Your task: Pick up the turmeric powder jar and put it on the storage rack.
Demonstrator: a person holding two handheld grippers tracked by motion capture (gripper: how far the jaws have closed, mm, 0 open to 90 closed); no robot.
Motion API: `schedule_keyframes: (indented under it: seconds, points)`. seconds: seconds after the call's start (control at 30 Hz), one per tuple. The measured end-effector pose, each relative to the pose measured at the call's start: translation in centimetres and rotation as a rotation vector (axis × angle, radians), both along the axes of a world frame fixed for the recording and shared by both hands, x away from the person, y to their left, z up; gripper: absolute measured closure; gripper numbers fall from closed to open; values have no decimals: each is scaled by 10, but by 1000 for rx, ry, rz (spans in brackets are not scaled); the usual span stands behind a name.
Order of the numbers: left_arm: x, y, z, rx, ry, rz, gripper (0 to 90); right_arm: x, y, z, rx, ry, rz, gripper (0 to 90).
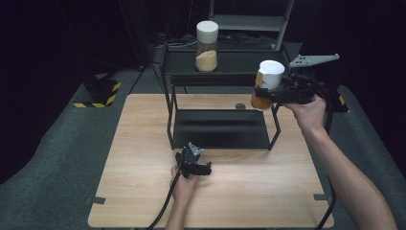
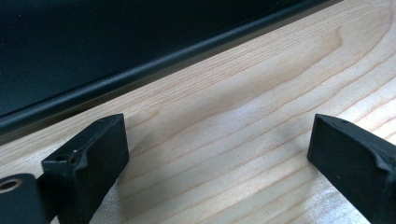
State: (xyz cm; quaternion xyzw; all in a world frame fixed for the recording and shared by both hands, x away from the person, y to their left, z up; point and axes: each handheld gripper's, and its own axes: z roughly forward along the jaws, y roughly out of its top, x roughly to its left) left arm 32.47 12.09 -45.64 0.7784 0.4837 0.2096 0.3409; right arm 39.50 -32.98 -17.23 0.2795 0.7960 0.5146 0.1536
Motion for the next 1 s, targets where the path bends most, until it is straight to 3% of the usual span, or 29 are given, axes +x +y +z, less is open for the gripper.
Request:
schedule_keyframes:
  seconds: [0.3, 0.53, 1.0]
  points:
    - [0, 0, 0, 2, 2, -2, 53, 12, 11, 28, 4, 8, -12, 303]
    - [0, 0, 0, 3, 1, -1, 53, 21, 24, 48, -5, 2, -63, 304]
    - [0, 0, 0, 3, 0, -2, 53, 49, 48, 54, 0, 24, -194, 304]
